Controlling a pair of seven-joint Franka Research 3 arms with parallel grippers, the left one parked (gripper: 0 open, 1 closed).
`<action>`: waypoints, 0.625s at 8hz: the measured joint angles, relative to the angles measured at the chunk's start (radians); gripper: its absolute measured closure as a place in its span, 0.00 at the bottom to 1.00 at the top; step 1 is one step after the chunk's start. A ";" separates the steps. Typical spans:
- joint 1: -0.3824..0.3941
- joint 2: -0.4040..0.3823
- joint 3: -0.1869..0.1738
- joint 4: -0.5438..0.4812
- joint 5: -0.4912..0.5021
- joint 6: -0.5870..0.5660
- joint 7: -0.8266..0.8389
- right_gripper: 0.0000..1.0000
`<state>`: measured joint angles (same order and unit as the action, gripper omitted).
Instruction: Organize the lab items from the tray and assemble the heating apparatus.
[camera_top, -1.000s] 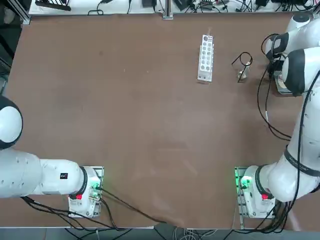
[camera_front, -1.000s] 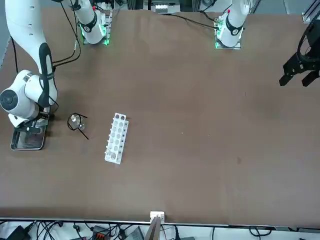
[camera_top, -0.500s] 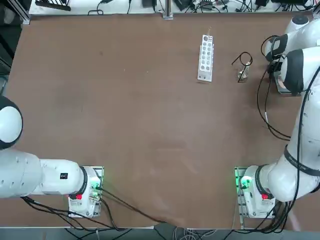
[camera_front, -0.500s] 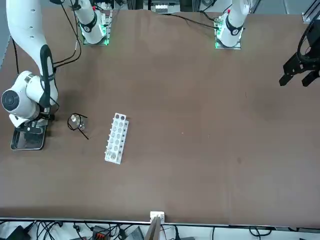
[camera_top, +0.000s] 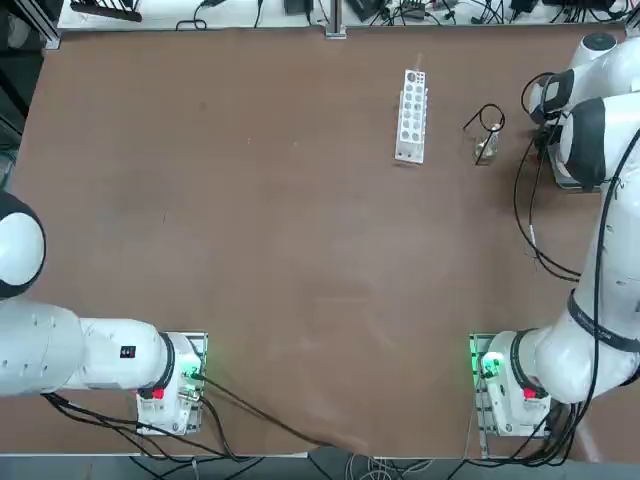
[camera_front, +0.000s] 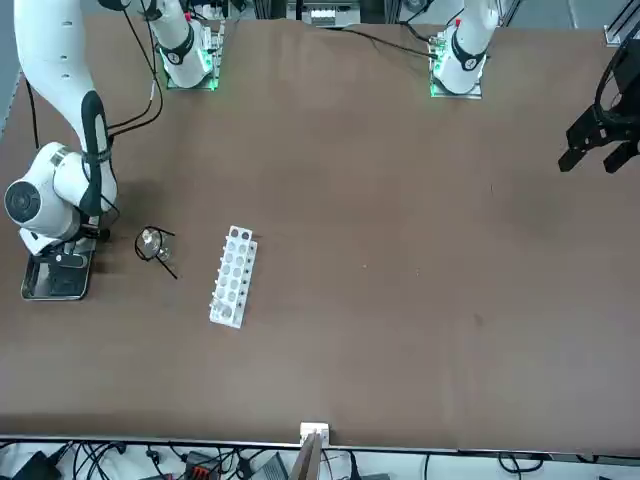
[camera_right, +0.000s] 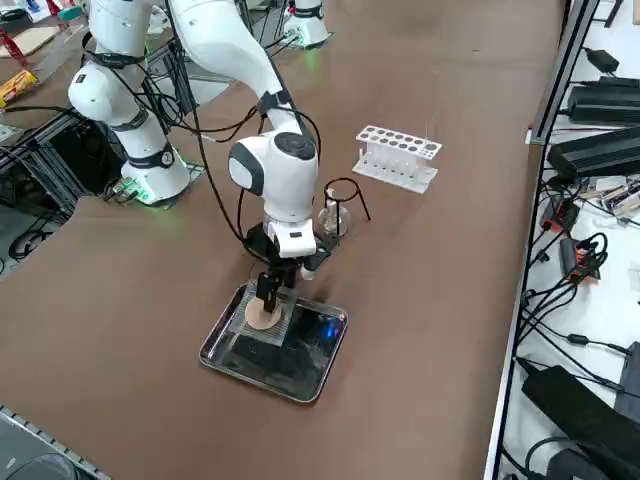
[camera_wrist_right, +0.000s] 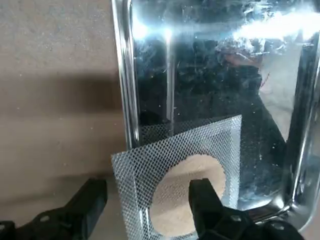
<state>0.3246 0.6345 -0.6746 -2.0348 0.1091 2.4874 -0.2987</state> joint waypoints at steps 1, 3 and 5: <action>-0.014 0.000 0.015 0.000 0.000 0.000 0.000 0.00; -0.051 -0.005 0.043 0.001 0.000 0.006 -0.018 0.00; -0.072 -0.012 0.052 0.002 0.000 0.007 -0.027 0.00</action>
<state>0.2531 0.6227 -0.6225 -2.0331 0.1094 2.4941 -0.3258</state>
